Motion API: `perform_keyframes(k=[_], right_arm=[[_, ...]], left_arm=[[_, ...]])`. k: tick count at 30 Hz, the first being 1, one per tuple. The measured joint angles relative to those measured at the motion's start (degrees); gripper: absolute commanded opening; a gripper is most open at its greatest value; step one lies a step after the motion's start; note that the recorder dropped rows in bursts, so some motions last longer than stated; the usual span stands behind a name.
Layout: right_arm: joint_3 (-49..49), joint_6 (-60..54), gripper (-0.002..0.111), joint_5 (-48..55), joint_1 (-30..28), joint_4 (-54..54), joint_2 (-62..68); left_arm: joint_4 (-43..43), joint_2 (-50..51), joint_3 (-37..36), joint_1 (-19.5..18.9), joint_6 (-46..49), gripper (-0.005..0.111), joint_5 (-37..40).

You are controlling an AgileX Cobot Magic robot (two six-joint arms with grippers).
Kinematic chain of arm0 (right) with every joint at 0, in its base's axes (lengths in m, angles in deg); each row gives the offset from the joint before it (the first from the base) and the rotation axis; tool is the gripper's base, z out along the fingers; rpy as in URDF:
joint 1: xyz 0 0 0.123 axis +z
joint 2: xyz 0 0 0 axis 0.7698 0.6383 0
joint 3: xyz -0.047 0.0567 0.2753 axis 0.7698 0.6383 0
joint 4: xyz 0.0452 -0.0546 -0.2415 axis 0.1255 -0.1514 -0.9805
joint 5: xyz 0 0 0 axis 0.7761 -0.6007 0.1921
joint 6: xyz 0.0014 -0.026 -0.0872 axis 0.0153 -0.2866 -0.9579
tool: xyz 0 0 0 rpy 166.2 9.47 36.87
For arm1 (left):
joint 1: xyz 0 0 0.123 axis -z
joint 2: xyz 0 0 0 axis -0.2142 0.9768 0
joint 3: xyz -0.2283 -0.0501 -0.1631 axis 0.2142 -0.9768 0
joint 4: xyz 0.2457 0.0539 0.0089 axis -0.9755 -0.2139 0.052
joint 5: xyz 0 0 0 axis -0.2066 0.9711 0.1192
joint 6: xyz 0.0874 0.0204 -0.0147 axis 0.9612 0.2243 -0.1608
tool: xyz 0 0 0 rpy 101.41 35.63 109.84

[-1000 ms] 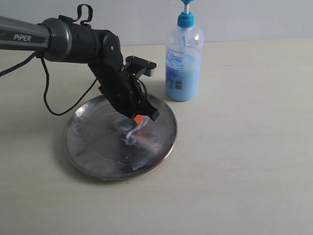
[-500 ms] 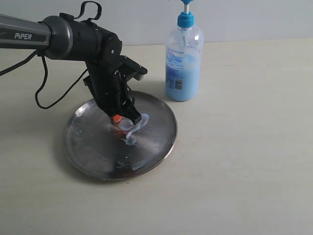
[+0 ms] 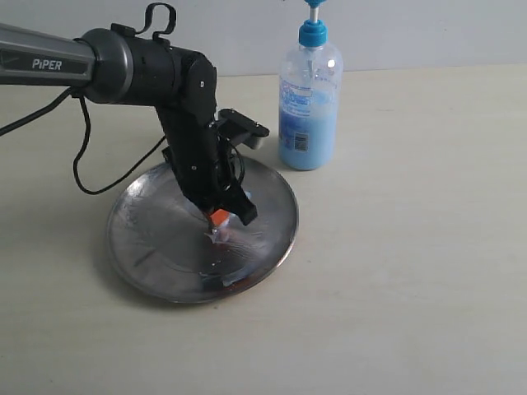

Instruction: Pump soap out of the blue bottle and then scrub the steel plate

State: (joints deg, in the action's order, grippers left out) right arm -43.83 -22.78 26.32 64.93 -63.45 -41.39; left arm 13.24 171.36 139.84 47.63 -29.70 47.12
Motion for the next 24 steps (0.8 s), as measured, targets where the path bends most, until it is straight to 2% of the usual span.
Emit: perform_keyframes(k=[5,16,24], right_arm=[[0.0,0.0,0.0,0.0,0.0,0.09,0.0],[0.0,-0.11,0.0,0.0,0.0,0.23,0.0],[0.0,-0.11,0.0,0.0,0.0,0.23,0.0]], left_arm=[[4.14,0.0,0.0,0.2,0.79,0.001,-2.57],[7.62,1.0,0.0,0.35,0.78,0.001,-14.52],[7.73,1.38,0.0,-0.01,-0.78,0.001,-15.35]])
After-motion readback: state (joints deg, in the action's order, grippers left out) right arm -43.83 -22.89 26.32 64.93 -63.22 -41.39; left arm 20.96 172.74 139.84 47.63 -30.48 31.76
